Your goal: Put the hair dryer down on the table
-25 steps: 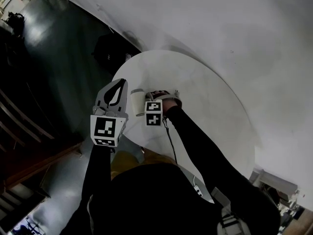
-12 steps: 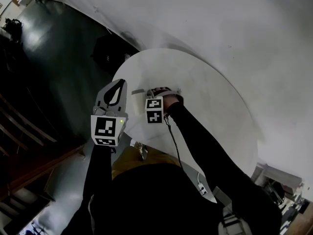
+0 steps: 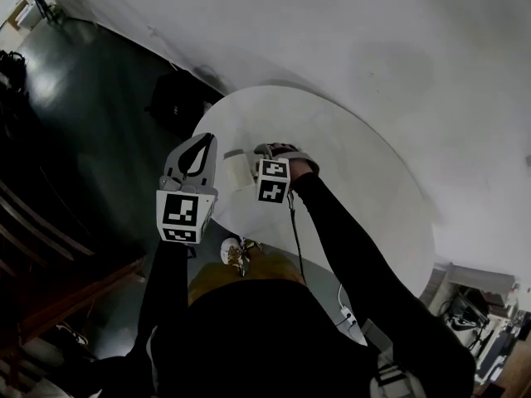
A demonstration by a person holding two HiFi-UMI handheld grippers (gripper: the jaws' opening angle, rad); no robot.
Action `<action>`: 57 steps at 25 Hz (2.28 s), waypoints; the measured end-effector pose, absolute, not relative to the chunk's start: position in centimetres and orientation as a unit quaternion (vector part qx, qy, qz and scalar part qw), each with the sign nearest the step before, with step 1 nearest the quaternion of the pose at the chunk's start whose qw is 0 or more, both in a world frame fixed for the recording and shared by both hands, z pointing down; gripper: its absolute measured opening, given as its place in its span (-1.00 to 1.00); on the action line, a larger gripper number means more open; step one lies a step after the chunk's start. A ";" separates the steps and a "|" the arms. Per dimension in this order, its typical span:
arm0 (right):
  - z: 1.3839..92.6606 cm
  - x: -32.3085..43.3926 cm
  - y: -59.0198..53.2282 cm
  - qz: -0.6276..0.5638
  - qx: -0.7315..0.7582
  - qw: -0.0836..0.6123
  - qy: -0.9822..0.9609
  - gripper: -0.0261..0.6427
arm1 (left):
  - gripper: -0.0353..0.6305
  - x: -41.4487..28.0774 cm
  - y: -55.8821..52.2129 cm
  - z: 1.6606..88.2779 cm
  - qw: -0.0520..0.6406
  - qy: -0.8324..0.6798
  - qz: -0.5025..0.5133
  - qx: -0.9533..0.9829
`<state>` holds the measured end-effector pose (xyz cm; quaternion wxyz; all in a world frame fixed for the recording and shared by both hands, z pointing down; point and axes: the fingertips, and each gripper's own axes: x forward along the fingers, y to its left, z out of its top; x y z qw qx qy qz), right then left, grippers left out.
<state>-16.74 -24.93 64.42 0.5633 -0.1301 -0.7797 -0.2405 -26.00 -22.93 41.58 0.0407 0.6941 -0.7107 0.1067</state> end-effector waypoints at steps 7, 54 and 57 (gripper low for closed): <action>56.9 -18.9 -26.4 -0.112 0.032 0.427 -0.897 0.00 | -0.82 -26.1 -22.1 39.8 0.029 -0.703 0.095 0.704; 34.9 -9.1 -24.2 -0.032 0.380 0.024 -0.924 -0.84 | -0.82 -18.7 -20.9 34.3 -0.032 -0.635 0.055 0.770; 35.2 -9.0 -24.6 -0.029 0.383 0.029 -0.923 -0.84 | -0.82 -18.6 -21.1 34.3 -0.035 -0.633 0.056 0.771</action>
